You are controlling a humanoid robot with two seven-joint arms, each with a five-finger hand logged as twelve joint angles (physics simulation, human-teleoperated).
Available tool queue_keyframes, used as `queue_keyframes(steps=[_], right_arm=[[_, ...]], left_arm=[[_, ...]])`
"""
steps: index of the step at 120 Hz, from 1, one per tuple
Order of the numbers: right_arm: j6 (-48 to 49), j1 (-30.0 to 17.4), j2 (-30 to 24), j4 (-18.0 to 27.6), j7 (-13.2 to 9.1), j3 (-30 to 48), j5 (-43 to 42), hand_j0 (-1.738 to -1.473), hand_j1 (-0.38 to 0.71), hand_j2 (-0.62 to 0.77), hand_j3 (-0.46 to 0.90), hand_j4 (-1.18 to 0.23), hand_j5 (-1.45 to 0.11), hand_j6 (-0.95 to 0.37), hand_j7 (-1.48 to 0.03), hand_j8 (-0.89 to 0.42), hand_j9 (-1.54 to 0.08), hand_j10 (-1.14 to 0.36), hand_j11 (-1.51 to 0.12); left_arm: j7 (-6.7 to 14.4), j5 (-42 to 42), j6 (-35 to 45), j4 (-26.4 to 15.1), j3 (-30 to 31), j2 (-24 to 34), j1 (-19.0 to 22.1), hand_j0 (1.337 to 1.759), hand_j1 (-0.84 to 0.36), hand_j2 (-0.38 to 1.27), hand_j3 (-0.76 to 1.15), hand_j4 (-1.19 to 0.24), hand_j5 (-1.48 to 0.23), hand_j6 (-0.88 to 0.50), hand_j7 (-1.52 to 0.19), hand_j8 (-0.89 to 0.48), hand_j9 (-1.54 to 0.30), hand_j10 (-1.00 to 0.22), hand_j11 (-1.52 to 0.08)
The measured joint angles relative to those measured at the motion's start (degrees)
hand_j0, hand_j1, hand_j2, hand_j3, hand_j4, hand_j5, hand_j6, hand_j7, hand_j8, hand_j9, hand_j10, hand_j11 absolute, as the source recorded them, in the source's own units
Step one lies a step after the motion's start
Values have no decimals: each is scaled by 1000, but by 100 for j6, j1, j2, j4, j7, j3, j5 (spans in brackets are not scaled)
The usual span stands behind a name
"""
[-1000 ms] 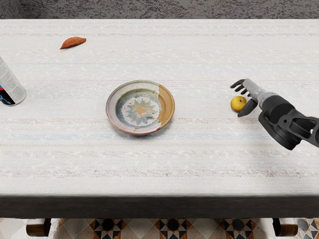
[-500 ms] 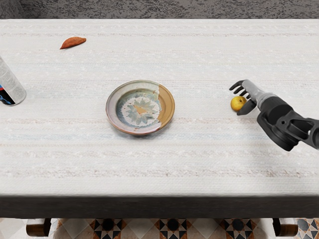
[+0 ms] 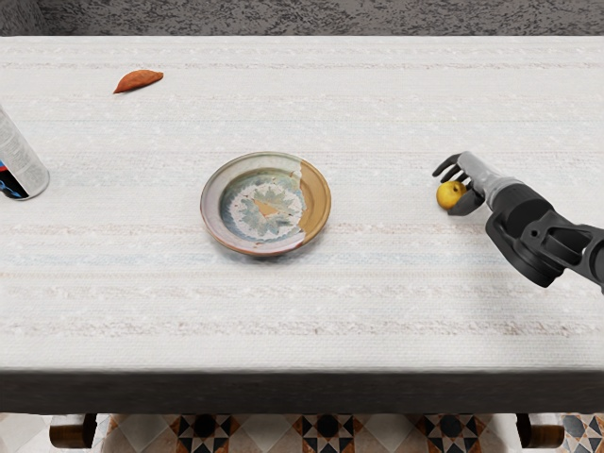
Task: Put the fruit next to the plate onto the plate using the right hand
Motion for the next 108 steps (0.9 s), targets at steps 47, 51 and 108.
queue_keyframes(steps=[47, 51, 108], right_arm=[[8, -10, 0, -24, 61, -66, -36, -1651, 250, 41, 0, -617, -791, -413, -795, -367, -813, -533, -819], [9, -10, 1, -27, 63, -68, -37, -1651, 253, 61, 0, -632, -811, -397, -815, -362, -835, -534, -842], [92, 11, -13, -24, 58, -56, 66, -1664, 338, 208, -1, -744, -983, -309, -975, -263, -990, -455, -1005]], left_arm=[[0, 0, 0, 0, -2, 0, 0, 1658, 349, 0, 0, 0, 0, 0, 0, 0, 0, 0, 0], [0, 0, 0, 0, -1, 0, 0, 1658, 349, 0, 0, 0, 0, 0, 0, 0, 0, 0, 0], [0, 0, 0, 0, -1, 0, 0, 1658, 349, 0, 0, 0, 0, 0, 0, 0, 0, 0, 0]])
